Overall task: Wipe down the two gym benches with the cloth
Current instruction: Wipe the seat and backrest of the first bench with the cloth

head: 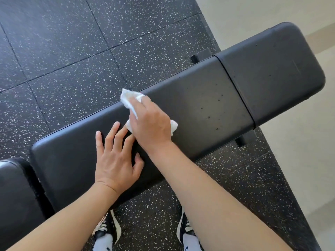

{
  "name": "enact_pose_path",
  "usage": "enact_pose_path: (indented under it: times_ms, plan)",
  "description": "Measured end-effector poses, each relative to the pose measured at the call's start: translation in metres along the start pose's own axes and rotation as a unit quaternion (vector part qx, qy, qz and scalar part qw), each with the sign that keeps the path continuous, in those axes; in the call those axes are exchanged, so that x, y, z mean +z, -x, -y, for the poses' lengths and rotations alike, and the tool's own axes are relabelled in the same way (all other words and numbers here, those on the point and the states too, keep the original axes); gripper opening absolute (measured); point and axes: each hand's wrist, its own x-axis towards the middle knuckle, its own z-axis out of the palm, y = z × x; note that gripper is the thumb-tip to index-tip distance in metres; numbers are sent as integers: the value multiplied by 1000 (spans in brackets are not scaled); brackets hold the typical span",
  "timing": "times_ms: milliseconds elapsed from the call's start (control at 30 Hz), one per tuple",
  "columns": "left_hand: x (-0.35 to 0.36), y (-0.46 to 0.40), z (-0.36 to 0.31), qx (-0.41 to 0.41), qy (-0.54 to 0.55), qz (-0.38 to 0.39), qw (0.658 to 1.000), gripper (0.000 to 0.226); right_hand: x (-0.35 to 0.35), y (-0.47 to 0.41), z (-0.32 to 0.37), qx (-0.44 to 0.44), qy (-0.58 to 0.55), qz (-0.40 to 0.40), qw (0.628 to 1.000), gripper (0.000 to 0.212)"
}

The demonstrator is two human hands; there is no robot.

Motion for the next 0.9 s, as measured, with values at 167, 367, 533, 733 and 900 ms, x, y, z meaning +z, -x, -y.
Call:
enact_pose_path:
  times_ms: [167, 367, 533, 733, 900]
  plan:
    - [0, 0, 0, 1, 1, -6, 1000, 64, -23, 31, -48, -54, 2, -46, 997, 27]
    - [2, 0, 0, 2, -5, -16, 1000, 65, -45, -26, -94, 88, 18, -122, 988, 29]
    - [3, 0, 1, 4, -6, -20, 1000, 65, -22, -54, -53, 82, 40, -100, 991, 29]
    - [3, -1, 2, 5, -1, -17, 1000, 66, -18, 7, -41, -131, 20, -37, 990, 30]
    - [4, 0, 1, 9, -2, -23, 1000, 66, -44, 55, -119, -167, 38, -43, 984, 34]
